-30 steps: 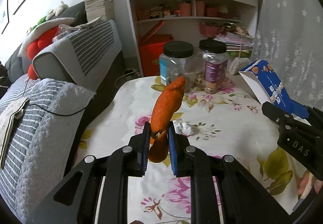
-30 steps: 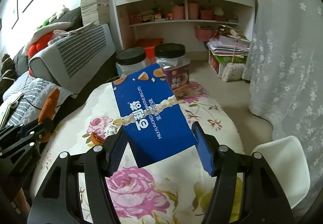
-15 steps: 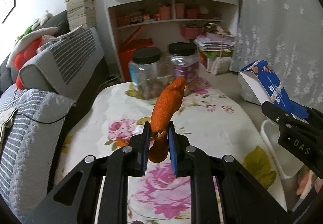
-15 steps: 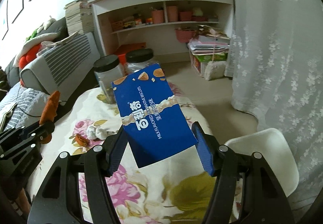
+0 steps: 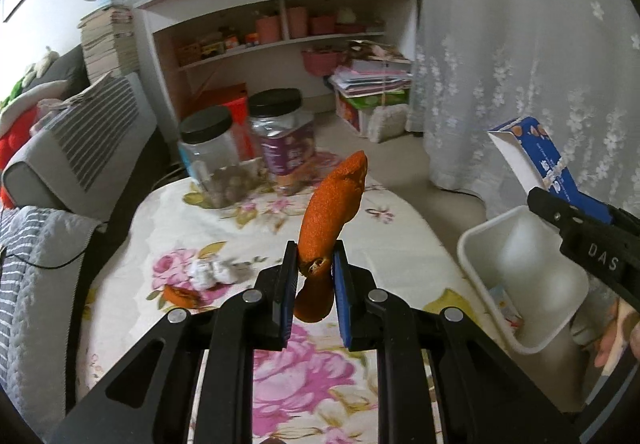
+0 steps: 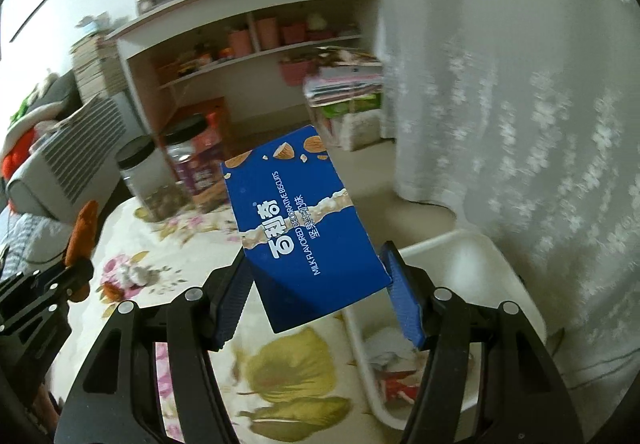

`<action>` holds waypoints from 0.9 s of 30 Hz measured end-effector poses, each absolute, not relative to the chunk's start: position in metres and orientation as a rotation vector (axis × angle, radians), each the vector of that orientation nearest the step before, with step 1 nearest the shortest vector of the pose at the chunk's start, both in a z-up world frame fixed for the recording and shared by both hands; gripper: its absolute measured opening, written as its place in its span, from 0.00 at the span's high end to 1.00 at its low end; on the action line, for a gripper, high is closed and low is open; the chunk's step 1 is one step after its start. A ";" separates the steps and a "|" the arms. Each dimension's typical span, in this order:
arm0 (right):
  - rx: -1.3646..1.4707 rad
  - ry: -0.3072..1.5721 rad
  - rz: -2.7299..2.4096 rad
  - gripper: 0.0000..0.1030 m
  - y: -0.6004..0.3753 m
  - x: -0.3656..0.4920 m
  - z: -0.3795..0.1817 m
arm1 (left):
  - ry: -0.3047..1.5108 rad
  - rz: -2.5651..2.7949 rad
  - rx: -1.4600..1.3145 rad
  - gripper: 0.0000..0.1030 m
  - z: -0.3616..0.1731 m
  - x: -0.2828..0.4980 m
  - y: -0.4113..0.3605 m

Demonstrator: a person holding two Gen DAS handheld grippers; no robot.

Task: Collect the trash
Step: 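Carry the blue box and orange piece with both grippers toward the white bin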

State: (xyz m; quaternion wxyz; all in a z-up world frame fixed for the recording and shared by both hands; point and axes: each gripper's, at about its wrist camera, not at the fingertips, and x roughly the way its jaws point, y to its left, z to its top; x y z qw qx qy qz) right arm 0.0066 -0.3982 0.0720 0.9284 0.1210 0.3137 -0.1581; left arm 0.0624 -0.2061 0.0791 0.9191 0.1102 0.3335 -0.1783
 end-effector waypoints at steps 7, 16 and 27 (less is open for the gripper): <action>0.297 0.656 -0.409 0.41 -0.442 -0.013 0.068 | 0.698 -0.440 0.233 0.83 0.080 0.054 -0.250; 0.359 0.658 -0.557 0.16 -0.496 -0.043 0.066 | 0.695 -0.539 0.255 0.83 0.087 0.042 -0.313; 0.361 0.632 -0.693 0.10 -0.537 -0.078 0.072 | 0.701 -0.630 0.281 0.83 0.089 0.025 -0.380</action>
